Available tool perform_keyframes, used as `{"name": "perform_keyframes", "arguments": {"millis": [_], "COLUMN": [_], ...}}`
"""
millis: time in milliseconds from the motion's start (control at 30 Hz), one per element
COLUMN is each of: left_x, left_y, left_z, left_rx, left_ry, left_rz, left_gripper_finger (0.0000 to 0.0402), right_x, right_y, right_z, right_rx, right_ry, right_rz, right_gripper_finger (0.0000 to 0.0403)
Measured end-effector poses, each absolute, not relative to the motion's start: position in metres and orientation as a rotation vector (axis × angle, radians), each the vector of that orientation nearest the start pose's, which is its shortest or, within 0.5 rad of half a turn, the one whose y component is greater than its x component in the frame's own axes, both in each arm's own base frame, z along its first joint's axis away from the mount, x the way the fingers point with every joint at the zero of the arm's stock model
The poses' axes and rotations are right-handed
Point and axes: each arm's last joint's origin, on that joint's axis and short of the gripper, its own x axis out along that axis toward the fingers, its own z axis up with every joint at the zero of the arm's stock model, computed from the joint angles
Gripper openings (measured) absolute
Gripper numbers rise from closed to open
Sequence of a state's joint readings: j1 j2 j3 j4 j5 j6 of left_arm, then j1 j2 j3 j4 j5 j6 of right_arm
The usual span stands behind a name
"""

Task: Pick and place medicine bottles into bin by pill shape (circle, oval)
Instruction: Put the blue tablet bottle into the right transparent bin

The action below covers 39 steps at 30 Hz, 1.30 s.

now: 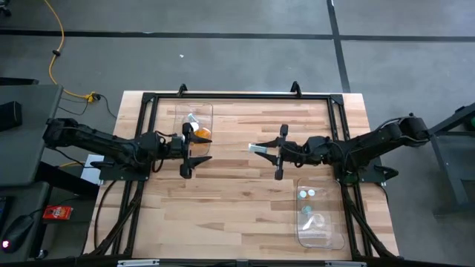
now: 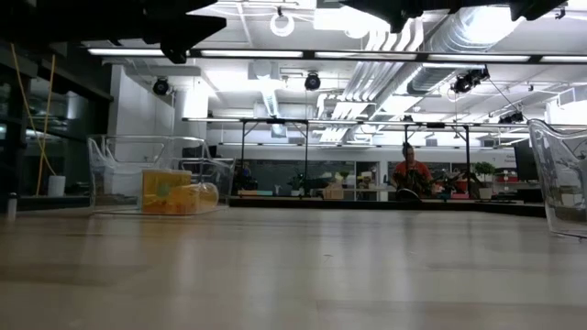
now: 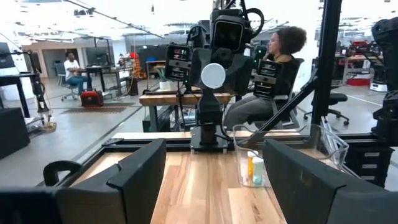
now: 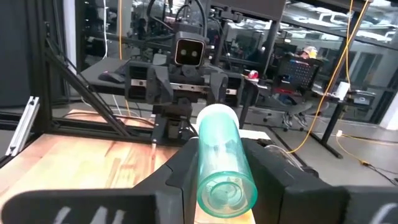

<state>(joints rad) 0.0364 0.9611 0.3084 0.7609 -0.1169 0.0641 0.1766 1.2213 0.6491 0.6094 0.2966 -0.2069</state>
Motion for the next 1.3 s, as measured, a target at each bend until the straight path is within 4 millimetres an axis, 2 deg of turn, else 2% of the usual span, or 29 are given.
{"name": "perform_keyframes", "arguments": {"millis": [100, 267, 467, 667, 867, 1067, 1167, 1300], "left_x": [0.196, 0.196, 0.196, 0.196, 0.196, 0.196, 0.196, 0.196], "left_y": [0.010, 0.010, 0.010, 0.010, 0.010, 0.010, 0.010, 0.010], "left_z": [0.229, 0.229, 0.229, 0.229, 0.229, 0.229, 0.229, 0.229], "left_rx": [0.059, 0.054, 0.052, 0.052, 0.049, 0.049, 0.049, 0.049], "left_ry": [-0.104, -0.104, -0.103, -0.103, -0.104, -0.103, -0.101, -0.100], "left_rz": [0.156, 0.156, 0.155, 0.155, 0.155, 0.154, 0.153, 0.152], "left_gripper_finger": [0.0257, 0.0257, 0.0257, 0.0257, 0.0257, 0.0257, 0.0257, 0.0257], "right_x": [0.261, 0.261, 0.253, 0.222, 0.177, 0.135, 0.126, 0.126], "right_y": [0.038, 0.046, 0.083, 0.128, 0.160, 0.169, 0.173, 0.181], "right_z": [0.273, 0.269, 0.270, 0.288, 0.285, 0.265, 0.257, 0.249], "right_rx": [-0.194, -0.077, 0.012, 0.217, 0.491, 0.587, 0.576, 0.558], "right_ry": [-0.024, 0.051, 0.399, 0.705, 0.976, 1.198, 1.234, 1.248], "right_rz": [-0.123, -0.055, 0.116, 0.167, 0.026, -0.314, -0.429, -0.453], "right_gripper_finger": [0.0094, 0.0094, 0.0094, 0.0094, 0.0094, 0.0094, 0.0094, 0.0094]}}
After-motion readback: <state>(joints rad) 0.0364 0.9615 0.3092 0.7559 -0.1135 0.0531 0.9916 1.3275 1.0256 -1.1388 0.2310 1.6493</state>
